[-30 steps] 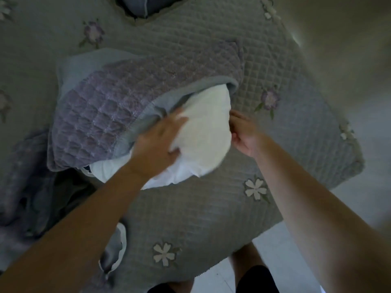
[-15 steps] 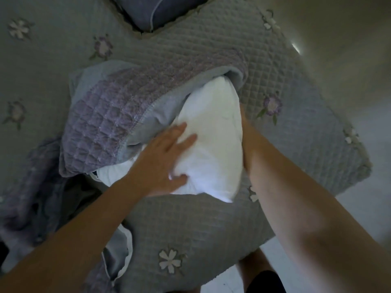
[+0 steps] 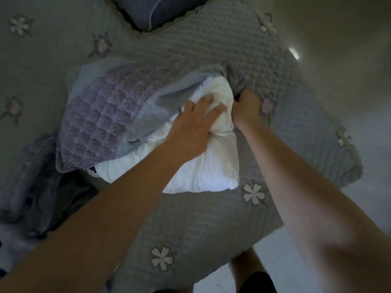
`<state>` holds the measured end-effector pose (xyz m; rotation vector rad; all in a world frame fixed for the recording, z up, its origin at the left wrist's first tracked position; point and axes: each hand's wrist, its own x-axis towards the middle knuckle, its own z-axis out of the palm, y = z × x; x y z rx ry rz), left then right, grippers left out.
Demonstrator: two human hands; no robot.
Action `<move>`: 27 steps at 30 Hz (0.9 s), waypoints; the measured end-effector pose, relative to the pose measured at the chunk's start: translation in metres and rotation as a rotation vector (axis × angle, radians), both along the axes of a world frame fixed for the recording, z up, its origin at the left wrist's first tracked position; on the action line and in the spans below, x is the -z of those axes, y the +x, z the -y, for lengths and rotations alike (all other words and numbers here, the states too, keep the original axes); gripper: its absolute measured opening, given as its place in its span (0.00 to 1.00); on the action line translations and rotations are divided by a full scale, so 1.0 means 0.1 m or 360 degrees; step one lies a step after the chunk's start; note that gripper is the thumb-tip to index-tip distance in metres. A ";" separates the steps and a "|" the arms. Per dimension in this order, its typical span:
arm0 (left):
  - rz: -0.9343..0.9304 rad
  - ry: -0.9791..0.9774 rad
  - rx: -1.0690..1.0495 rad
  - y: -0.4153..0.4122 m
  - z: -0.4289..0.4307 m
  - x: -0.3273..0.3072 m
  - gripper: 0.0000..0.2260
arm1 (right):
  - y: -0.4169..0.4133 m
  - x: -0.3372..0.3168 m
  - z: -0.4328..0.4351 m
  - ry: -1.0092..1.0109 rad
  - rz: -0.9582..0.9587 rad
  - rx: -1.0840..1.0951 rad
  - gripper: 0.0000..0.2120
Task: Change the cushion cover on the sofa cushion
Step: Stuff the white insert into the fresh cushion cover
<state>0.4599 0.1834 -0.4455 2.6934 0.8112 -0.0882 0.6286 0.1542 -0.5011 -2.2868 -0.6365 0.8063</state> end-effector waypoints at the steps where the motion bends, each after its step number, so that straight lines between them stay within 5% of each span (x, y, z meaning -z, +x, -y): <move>1: -0.0065 0.0111 0.0053 -0.04 0.03 0.09 0.33 | 0.00 0.04 0.06 0.0078 0.0005 0.0077 0.17; 4: -0.0288 0.0369 -0.0021 -0.18 0.01 0.26 0.33 | -0.12 0.06 0.13 0.0223 0.0013 0.0254 0.06; 8: -0.0221 0.0390 -0.0058 -0.23 -0.06 0.33 0.30 | -0.26 -0.03 -0.03 0.0293 0.0553 0.0152 0.28; 12: -0.0240 0.0255 -0.0118 -0.16 0.04 0.29 0.28 | -0.08 0.01 -0.19 0.0277 0.0859 -0.0252 0.21; 17: -0.0393 0.0078 -0.0207 0.01 0.36 0.32 0.46 | 0.18 0.05 -0.34 0.0046 0.0800 -0.0675 0.12; 23: -0.0604 0.0323 -0.0236 0.04 0.30 0.48 0.35 | 0.41 -0.09 0.05 0.0186 0.0880 -0.0884 0.10; 27: -0.0714 0.0311 -0.0261 -0.01 0.12 0.53 0.34 | 0.34 -0.04 0.40 -0.0063 0.0861 -0.0903 0.11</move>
